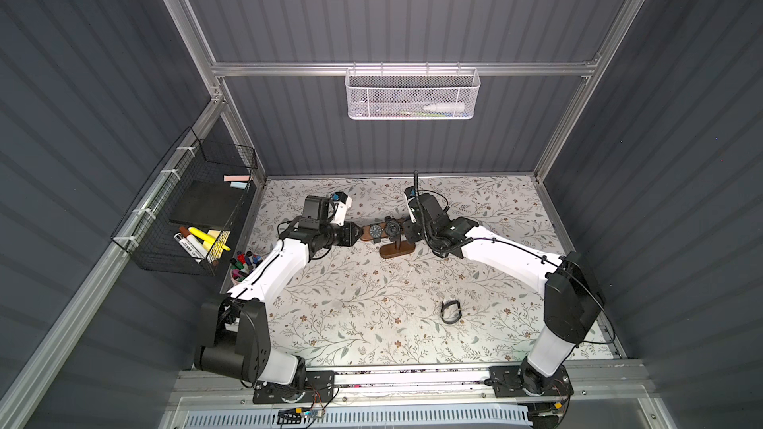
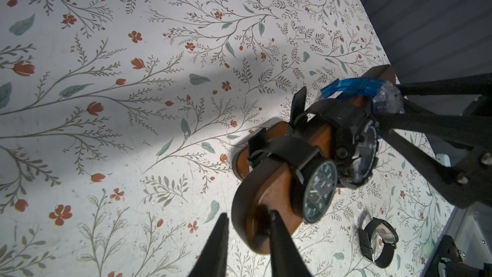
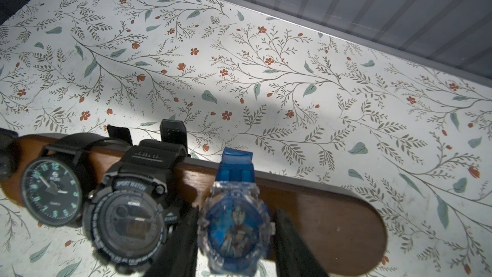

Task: Place watch on stand
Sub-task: Place the watch on the stand.

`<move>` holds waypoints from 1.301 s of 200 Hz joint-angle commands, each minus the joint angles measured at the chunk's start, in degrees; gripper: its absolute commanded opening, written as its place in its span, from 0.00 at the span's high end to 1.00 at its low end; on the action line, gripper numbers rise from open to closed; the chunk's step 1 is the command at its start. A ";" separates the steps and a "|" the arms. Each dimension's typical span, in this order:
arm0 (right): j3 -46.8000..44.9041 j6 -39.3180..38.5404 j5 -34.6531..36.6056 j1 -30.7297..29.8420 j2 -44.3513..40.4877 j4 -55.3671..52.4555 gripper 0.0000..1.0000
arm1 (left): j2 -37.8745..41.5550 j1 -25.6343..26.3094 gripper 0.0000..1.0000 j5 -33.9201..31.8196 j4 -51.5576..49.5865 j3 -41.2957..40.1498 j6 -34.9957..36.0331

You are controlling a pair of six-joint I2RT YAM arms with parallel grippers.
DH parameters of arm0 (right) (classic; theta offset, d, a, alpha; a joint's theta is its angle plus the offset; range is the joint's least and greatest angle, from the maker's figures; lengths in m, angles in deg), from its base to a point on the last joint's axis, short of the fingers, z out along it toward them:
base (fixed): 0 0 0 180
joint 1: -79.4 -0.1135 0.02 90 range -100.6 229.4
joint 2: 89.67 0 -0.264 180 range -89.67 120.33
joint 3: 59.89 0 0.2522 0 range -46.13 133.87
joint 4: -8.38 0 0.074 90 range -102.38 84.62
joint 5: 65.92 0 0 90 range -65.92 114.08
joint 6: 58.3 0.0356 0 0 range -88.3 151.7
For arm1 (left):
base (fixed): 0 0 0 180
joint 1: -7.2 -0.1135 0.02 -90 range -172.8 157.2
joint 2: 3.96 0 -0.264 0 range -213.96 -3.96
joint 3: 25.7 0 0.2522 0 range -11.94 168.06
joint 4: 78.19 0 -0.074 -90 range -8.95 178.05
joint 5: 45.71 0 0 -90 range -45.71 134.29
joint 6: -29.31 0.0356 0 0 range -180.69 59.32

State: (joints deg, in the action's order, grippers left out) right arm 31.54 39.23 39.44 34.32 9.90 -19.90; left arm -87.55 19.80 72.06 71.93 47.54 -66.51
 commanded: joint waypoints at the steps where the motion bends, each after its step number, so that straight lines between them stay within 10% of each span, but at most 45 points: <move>1: 1.08 0.90 0.84 -0.45 0.76 0.34 0.78 | -1.22 0.06 0.73 -0.06 -0.15 0.61 0.20; 260: 0.90 0.17 4.07 -0.64 -1.47 -0.41 0.42 | -1.59 0.06 0.73 0.30 -0.39 0.64 0.19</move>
State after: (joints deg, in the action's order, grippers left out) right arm 31.54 40.13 41.43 33.93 9.90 -19.99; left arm -87.88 19.80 72.48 72.57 47.54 -66.51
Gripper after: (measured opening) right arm 0.568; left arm 0.269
